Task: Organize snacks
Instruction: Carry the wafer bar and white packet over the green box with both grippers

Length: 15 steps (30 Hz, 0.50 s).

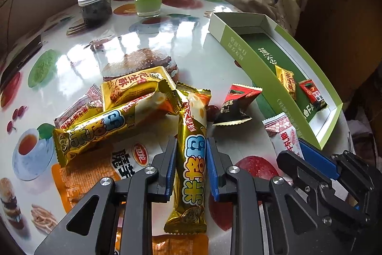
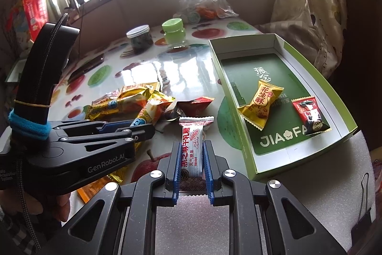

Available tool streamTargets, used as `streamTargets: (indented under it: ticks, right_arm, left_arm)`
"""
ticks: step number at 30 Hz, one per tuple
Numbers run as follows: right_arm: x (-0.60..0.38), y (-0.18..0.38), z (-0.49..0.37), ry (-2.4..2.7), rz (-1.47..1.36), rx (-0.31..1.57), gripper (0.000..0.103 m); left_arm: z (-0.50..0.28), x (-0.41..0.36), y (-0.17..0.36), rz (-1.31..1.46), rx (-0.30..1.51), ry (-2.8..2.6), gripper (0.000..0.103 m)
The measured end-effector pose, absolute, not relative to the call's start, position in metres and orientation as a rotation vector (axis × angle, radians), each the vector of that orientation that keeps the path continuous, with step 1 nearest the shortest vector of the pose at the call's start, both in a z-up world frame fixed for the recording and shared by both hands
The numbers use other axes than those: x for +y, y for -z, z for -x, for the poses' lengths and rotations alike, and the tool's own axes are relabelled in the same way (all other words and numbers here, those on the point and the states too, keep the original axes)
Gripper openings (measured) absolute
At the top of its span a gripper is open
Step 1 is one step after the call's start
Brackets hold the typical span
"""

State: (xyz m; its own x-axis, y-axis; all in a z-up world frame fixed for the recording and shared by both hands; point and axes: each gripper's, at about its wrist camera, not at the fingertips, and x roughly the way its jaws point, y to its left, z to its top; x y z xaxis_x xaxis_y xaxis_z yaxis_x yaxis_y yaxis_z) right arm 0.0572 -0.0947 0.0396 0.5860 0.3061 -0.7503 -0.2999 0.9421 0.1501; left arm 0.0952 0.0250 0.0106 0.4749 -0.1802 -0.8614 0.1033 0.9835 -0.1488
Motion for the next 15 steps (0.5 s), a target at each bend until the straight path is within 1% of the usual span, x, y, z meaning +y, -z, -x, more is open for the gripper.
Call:
streamTargets:
  ticks: [7,15]
  right_arm:
    - [-0.093,-0.045,-0.054,-0.364,-0.003,0.863,0.017]
    - [-0.090,-0.061,-0.050,-0.381,0.008,0.822,0.017]
  left_arm:
    - [-0.086,0.033,-0.023,0.103,1.031,0.162,0.024]
    - [-0.078,0.040,-0.051,0.124,0.966,0.160,0.024]
